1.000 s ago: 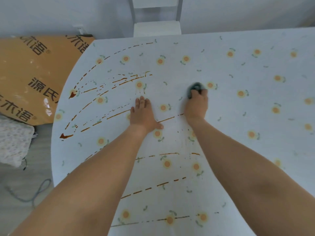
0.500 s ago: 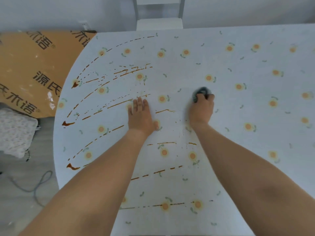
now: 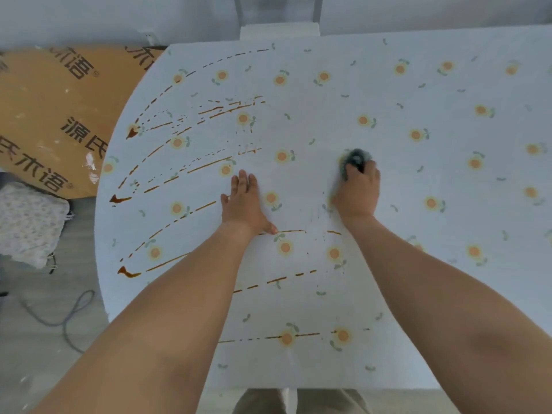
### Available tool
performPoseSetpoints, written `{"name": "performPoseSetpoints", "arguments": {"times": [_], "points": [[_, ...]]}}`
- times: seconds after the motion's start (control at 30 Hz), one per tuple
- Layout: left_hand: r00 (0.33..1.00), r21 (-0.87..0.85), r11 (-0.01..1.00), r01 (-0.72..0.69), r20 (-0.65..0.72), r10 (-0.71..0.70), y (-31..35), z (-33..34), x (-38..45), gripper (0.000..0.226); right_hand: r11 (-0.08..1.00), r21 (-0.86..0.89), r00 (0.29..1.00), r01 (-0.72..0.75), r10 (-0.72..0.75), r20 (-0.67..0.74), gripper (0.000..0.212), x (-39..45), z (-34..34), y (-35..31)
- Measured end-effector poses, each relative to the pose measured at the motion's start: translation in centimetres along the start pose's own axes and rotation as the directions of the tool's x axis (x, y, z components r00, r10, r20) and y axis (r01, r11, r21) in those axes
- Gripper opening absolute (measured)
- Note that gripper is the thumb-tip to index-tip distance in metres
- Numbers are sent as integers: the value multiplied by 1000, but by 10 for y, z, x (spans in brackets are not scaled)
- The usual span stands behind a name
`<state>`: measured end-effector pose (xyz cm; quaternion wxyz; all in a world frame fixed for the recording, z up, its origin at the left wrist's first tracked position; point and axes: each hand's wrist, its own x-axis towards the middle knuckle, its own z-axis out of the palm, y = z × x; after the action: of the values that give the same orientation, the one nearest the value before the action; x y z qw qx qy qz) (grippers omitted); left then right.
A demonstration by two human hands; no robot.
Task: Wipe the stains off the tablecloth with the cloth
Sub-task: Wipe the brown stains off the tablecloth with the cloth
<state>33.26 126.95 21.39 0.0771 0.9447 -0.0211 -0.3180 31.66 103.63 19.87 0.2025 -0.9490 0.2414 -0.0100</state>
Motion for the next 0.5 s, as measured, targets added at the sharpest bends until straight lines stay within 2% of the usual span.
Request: {"name": "performPoseSetpoints", "arguments": {"times": [0.07,0.1,0.17,0.23,0.27,0.3,0.33,0.37,0.4,0.43,0.47,0.5], "points": [[1000,1,1000,-10,-21,10,0,1,-4,143,993,48,991,111,-114,68,37,-23,14,-29],[999,4,1000,-12,-51,13,0,5,-10,138,973,77,966,220,-228,123,35,-38,21,-44],[994,27,999,-32,-106,35,-1,18,-25,130,873,104,829,477,-486,278,33,-64,29,-63],[992,56,997,-58,-110,64,-5,34,-45,136,766,91,680,636,-613,402,36,-72,26,-53],[994,61,996,-69,-78,73,-8,41,-55,141,755,58,678,653,-617,399,36,-70,21,-39],[996,61,995,-79,-39,81,-11,46,-60,144,788,20,731,616,-581,358,37,-67,16,-21],[996,56,995,-85,-13,86,-14,49,-63,147,854,-14,821,520,-495,284,37,-63,10,0],[996,48,995,-86,-5,86,-16,50,-63,148,935,-19,918,355,-344,199,37,-59,3,20],[996,39,996,-86,-6,86,-16,50,-62,150,986,-2,979,167,-165,120,36,-58,-2,38],[996,38,996,-84,-6,84,-16,50,-61,150,1000,29,998,0,-2,58,36,-60,-6,46],[997,40,996,-83,-4,83,-15,48,-60,151,994,39,995,-100,100,14,36,-63,-7,46],[997,45,995,-83,-3,84,-15,47,-60,150,991,51,992,-127,127,9,35,-71,-5,37]]}}
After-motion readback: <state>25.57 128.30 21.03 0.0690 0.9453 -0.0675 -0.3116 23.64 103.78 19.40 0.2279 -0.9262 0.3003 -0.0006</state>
